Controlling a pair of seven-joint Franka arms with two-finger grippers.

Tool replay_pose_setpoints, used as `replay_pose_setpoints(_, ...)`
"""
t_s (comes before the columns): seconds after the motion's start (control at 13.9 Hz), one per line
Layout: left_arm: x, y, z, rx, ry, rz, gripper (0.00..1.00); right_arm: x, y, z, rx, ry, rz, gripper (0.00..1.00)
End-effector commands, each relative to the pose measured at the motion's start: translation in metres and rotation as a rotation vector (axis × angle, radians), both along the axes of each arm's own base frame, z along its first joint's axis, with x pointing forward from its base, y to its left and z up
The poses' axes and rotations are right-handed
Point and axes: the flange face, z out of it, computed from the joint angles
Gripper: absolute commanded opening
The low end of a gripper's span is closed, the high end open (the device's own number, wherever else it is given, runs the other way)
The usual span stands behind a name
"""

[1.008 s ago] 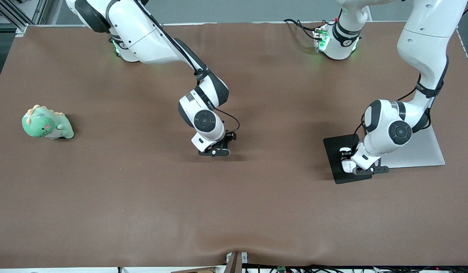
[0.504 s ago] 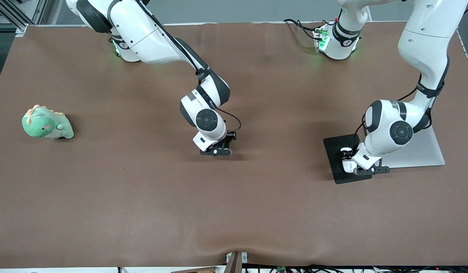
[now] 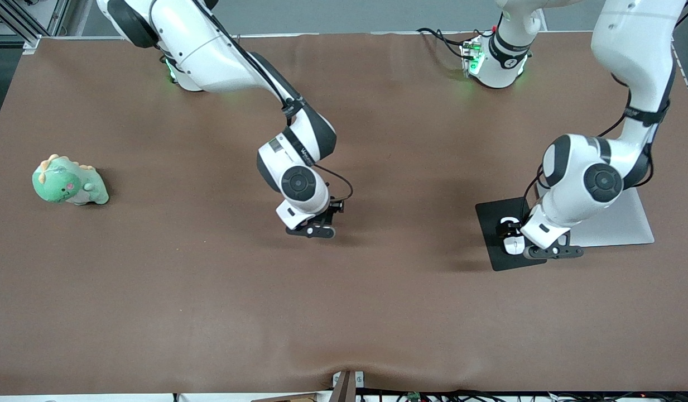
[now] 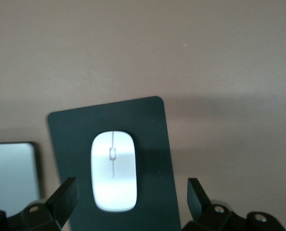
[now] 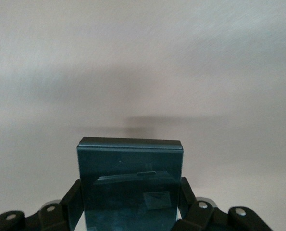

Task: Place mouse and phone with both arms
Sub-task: 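Open the left gripper and withdraw while the right gripper carries the phone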

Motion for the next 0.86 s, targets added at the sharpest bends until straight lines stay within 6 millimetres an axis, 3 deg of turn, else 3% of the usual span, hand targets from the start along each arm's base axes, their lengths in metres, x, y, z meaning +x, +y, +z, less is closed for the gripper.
replay_pose_setpoints(0.0, 0.009, 0.009, 0.073, 0.056, 0.041, 0.001, 1.0, 0.02, -0.044, 0.031, -0.03, 0.039, -0.074, 0.0)
replay_pose_setpoints(0.14, 0.018, 0.017, 0.119, 0.071, 0.091, 0.006, 1.0, 0.028, -0.069, 0.046, -0.028, 0.033, -0.099, 0.0)
replay_pose_setpoints(0.29, 0.021, 0.021, 0.151, 0.076, 0.11, 0.017, 1.0, 0.039, -0.123, 0.056, -0.026, 0.037, -0.119, 0.0)
replay_pose_setpoints(0.36, 0.02, 0.022, 0.168, 0.081, 0.118, 0.022, 1.0, 0.039, -0.137, 0.062, -0.025, 0.036, -0.104, 0.0)
replay_pose_setpoints(0.65, 0.0, 0.023, 0.232, 0.09, 0.138, 0.024, 1.0, 0.045, -0.214, 0.069, -0.029, 0.045, -0.135, 0.0)
replay_pose_setpoints(0.79, -0.011, 0.022, 0.251, 0.089, 0.171, 0.034, 1.0, 0.044, -0.25, 0.06, -0.021, 0.042, -0.133, 0.0)
